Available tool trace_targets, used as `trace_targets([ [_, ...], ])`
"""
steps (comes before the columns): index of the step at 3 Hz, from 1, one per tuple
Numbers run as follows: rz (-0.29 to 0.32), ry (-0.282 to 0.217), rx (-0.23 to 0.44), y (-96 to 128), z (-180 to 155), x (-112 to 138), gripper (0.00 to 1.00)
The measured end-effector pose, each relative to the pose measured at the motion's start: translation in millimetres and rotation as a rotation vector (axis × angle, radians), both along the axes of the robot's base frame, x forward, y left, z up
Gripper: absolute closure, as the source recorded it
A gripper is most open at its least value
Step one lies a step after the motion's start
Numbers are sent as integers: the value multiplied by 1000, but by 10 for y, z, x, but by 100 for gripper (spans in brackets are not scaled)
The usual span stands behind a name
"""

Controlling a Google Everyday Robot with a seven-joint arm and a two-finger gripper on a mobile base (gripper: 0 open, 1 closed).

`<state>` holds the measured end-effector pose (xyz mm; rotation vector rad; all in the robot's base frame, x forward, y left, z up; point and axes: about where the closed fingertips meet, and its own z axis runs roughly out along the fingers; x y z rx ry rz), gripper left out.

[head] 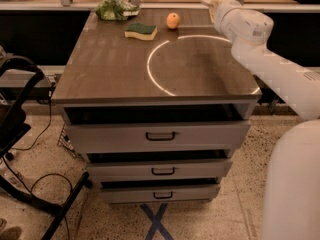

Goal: Move paper bowl near orange

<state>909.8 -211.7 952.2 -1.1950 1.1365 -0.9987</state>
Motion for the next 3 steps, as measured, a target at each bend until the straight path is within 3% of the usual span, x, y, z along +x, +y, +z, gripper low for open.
trace_targets([
  [1,-1,-2,2,1,14,-1,100],
  [2,53,36,10,-3,-54,-103,100],
  [3,230,157,82,486,-145,-291,100],
])
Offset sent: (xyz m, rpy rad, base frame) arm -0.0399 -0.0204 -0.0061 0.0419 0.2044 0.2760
